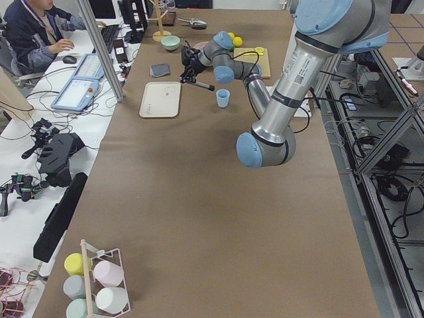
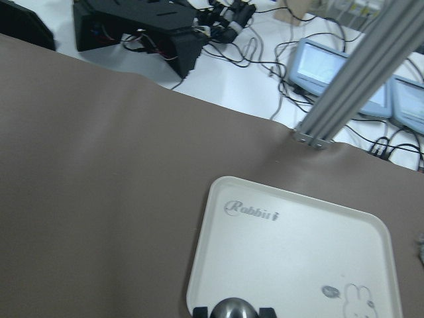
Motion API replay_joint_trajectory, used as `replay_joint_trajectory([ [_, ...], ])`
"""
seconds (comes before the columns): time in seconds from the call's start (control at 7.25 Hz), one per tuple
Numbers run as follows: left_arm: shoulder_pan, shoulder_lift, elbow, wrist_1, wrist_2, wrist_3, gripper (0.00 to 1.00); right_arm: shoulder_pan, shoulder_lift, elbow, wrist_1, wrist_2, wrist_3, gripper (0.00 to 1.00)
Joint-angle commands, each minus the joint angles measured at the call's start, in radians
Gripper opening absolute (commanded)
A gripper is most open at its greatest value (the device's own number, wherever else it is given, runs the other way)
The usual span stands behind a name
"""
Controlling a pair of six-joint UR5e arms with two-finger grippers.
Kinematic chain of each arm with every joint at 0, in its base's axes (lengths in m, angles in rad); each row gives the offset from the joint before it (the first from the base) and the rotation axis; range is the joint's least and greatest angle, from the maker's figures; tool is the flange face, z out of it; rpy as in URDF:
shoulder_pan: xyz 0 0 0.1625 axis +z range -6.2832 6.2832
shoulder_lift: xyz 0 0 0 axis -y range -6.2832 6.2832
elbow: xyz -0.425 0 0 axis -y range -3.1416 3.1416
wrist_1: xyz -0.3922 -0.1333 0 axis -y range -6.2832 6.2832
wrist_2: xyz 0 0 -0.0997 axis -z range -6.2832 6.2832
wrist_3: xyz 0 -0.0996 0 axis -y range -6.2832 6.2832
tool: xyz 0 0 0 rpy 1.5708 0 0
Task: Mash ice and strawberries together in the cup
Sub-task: 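Position the pestle tip above the blue cup with the left gripper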
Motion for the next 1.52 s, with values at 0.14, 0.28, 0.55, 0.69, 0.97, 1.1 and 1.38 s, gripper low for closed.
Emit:
replay_joint_trajectory([
  [0.14,0.043,0.013,-0.022,-0.089,0.200,0.009,0.00,0.001,0.000,0.002,0.000,-0.001,0.000,1.00],
  [0.28,0.109,0.014,-0.015,-0.086,0.320,0.021,0.00,0.001,0.000,0.002,0.000,-0.002,0.000,1.00],
  [0.55,0.235,0.042,-0.043,-0.070,0.579,0.044,0.00,0.000,0.004,-0.007,0.000,-0.011,0.000,1.00],
  [0.69,0.244,0.042,-0.088,-0.061,0.583,0.081,0.00,0.000,0.000,-0.010,0.000,-0.014,0.000,1.00],
  [0.97,0.244,0.046,-0.155,-0.058,0.594,0.144,0.00,0.000,-0.003,-0.010,0.000,-0.014,0.000,1.00],
  [1.1,0.252,0.059,-0.143,-0.058,0.627,0.147,0.00,0.000,-0.003,-0.012,0.000,-0.013,0.000,1.00],
  [1.38,0.316,0.062,-0.099,-0.058,0.744,0.147,0.00,0.000,-0.005,-0.013,-0.002,-0.011,0.000,1.00],
])
